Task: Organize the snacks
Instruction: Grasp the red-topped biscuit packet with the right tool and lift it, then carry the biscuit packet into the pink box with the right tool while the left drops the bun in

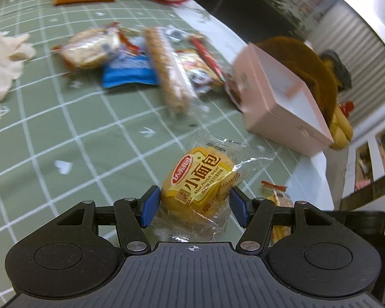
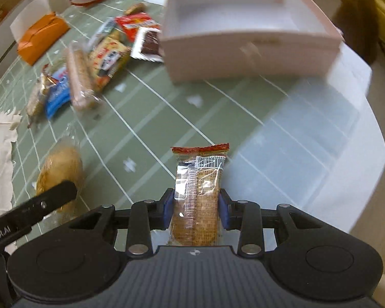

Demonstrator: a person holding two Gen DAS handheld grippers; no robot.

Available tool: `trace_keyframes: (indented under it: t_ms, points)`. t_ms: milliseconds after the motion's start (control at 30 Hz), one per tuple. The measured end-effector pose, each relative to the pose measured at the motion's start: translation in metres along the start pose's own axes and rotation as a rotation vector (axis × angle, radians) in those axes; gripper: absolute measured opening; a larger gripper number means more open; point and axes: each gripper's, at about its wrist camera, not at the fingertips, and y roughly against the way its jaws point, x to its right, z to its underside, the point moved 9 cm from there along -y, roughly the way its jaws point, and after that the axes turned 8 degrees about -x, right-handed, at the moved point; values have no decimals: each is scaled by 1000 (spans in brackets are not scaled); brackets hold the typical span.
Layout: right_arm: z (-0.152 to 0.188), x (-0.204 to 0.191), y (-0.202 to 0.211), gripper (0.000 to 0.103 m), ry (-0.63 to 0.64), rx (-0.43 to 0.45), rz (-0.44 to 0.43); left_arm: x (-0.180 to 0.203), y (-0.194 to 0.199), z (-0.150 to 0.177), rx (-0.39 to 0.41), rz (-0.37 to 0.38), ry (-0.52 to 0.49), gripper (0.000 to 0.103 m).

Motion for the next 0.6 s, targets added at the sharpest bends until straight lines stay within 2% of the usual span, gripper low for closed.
trace_keyframes:
  t_ms: [133,200,267,333,600]
  points:
    - [8,3,1,37,40,18,22,16,-3,3,-4,5,-40,65]
    - [9,4,-1,46,61,25,42,22,-4,7,-7,-1,-58,65]
    - [9,7,-2,68,62,32,54,25,-4,9,-8,-10,-69,65]
    - [9,13,-2,75,53,39,68,24,-3,11,-5,-21,-71,65]
    - [0,14,-6,76,96,83,91,10,4,11,20,-49,-28,65]
